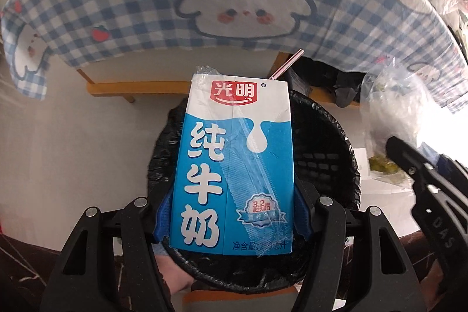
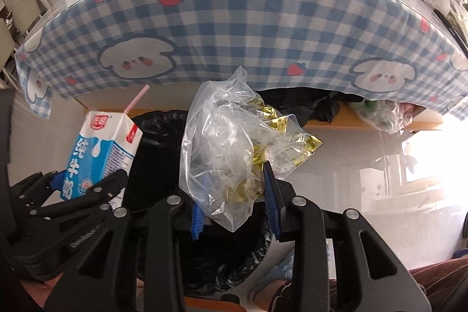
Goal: Collect trash
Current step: 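Open the left tool to drop the carton while the right tool drops the plastic bag into the bin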
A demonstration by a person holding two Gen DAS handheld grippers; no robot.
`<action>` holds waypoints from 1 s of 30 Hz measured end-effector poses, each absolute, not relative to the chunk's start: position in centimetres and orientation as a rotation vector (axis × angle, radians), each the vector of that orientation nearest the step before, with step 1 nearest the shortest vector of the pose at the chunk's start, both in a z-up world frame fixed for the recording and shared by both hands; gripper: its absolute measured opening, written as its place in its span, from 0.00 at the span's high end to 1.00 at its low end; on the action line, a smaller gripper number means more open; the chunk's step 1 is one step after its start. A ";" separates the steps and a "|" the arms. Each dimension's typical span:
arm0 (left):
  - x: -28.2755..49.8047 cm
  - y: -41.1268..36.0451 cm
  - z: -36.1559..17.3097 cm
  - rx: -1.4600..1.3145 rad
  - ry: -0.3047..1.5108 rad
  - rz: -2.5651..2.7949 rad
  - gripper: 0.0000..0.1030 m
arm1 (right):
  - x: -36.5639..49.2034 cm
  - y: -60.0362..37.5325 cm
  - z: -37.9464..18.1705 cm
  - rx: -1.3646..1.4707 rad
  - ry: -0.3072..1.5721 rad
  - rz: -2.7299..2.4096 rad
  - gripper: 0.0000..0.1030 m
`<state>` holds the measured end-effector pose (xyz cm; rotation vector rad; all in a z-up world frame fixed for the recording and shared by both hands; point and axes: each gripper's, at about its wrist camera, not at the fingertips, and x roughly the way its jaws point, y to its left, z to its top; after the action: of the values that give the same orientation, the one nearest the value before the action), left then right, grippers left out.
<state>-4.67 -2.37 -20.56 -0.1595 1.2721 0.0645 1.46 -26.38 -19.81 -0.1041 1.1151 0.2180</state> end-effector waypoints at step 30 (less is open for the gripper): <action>-4.5 -3.6 -21.4 -0.054 1.214 -0.008 0.09 | 2.3 -28.0 -21.2 -0.073 1.098 0.195 0.67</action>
<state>-4.53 -3.56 -21.39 -0.0536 1.2141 -0.0080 2.28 -27.98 -21.17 -0.0730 1.0976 0.1951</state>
